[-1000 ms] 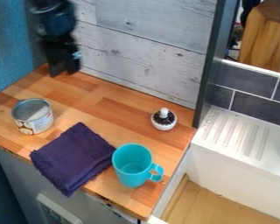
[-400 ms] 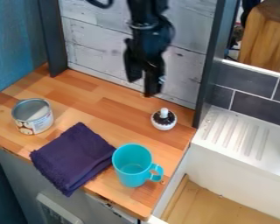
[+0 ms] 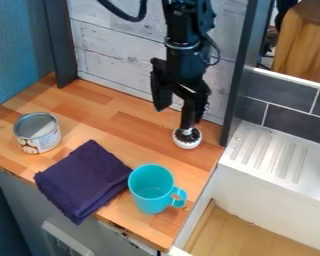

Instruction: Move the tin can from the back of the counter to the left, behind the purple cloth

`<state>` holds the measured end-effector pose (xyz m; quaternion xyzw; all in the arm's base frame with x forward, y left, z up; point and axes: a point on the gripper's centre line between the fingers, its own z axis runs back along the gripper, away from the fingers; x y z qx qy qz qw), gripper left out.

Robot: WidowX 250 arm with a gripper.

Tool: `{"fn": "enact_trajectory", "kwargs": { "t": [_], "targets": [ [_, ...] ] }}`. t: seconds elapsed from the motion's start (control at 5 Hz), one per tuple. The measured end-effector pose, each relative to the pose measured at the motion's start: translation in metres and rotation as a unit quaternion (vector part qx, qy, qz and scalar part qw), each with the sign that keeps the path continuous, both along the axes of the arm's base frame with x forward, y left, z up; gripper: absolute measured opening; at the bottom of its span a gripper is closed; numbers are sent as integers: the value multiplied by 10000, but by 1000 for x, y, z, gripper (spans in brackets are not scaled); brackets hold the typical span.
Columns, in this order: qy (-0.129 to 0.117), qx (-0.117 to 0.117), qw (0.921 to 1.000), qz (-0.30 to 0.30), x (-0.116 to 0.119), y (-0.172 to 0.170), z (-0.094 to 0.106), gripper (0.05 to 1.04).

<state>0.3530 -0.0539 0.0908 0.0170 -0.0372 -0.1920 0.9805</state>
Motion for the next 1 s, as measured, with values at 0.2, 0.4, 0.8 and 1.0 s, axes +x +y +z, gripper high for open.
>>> {"fn": "enact_trajectory", "kwargs": {
  "t": [0.2, 0.4, 0.8, 1.0],
  "targets": [
    [5, 4, 10000, 51, 0, 0, 0, 1001],
    [19, 14, 10000, 48, -1, 1, -1, 1001],
    [19, 14, 10000, 41, -1, 1, -1, 1001],
    [12, 13, 10000, 40, -1, 1, -1, 1001]
  ]
}}
